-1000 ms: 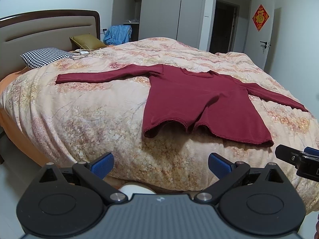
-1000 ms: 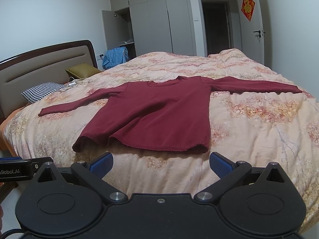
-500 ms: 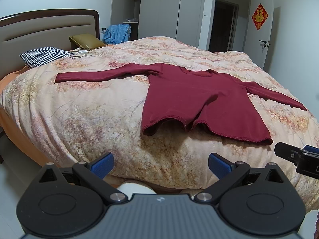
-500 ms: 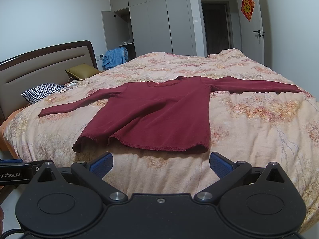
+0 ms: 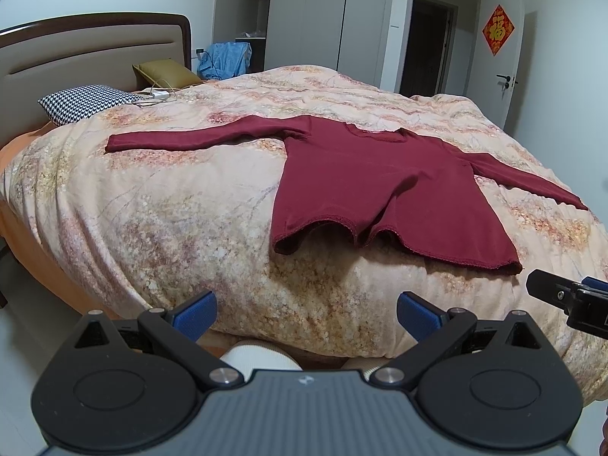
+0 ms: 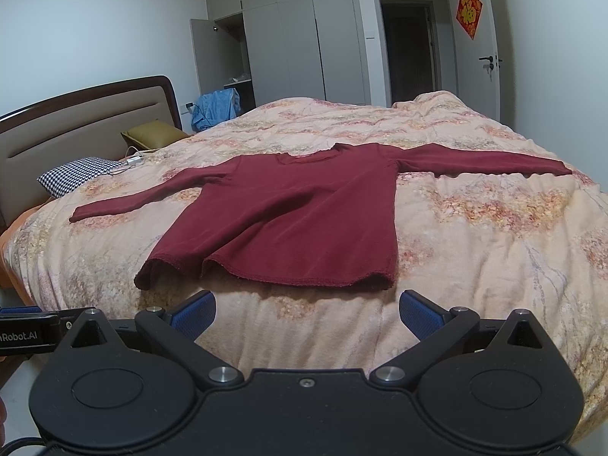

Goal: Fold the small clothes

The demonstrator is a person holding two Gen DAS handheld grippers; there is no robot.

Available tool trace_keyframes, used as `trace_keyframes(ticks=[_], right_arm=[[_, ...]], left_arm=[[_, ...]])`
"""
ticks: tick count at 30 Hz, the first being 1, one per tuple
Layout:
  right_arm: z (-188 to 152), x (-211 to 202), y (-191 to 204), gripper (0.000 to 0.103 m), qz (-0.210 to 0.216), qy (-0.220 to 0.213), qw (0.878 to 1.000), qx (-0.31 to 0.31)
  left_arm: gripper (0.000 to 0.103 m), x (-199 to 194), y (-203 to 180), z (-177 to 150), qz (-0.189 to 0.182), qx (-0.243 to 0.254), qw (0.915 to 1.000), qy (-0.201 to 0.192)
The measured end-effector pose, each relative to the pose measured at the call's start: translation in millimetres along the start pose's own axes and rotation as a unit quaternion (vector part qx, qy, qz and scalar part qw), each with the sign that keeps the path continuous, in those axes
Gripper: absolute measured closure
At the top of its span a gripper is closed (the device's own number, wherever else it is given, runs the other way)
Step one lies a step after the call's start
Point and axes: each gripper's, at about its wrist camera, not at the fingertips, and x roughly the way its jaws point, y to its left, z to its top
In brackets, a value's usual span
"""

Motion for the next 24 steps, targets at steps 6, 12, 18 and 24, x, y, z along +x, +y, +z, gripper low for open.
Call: trace_keyframes(ticks=[6, 12, 18, 24], right_arm=[[-0.7, 1.8, -1.0, 0.000, -0.004, 0.001, 1.000, 0.003], [-0.8, 1.8, -0.9, 0.000, -0.003, 0.000, 1.000, 0.003], [-0.6, 1.7, -0.8, 0.000, -0.003, 0.001, 1.000, 0.003], [-0.6, 1.5, -0.9, 0.000, -0.004, -0.001, 1.000, 0.003]], left_arm=[[0.000, 1.1, 0.0, -0.1, 0.001, 0.000, 1.0000, 0.001], [0.000, 0.6, 0.1, -0.4, 0.001, 0.002, 1.0000, 0.000], [0.000, -0.2, -1.3, 0.1, 0.001, 0.004, 1.0000, 0.000], [0.000, -3.0, -2.7, 1.7, 0.005, 0.006, 1.0000, 0.000]])
